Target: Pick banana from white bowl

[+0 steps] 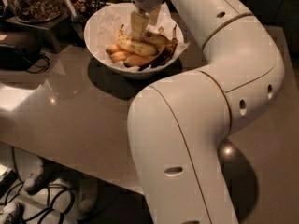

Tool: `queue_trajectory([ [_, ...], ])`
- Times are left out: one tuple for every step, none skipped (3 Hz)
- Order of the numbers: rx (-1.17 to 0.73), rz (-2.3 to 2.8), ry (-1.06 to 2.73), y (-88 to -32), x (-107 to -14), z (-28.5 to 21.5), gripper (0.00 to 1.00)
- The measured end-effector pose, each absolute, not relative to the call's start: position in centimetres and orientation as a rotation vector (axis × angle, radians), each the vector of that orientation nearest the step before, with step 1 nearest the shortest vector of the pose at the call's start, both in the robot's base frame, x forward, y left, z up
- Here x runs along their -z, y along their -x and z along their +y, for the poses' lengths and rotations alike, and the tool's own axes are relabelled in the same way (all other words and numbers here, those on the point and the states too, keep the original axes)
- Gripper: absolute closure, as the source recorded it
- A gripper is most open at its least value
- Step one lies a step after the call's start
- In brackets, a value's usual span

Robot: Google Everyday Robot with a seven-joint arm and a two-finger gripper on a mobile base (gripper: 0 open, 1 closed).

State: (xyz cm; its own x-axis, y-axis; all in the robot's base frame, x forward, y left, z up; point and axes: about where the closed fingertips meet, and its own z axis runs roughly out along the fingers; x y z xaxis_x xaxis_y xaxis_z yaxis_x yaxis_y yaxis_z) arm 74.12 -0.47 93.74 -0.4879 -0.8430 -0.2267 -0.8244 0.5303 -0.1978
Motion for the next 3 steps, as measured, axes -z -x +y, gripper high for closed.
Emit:
queue_trajectory([
  [0.09,2.479,1.39,-74.12,-93.94,-0.5,0.44],
  [0.11,2.497,1.386,-74.28,-93.2,-0.99,0.45],
  [0.111,2.504,1.386,-74.32,-93.14,-1.11,0.45],
])
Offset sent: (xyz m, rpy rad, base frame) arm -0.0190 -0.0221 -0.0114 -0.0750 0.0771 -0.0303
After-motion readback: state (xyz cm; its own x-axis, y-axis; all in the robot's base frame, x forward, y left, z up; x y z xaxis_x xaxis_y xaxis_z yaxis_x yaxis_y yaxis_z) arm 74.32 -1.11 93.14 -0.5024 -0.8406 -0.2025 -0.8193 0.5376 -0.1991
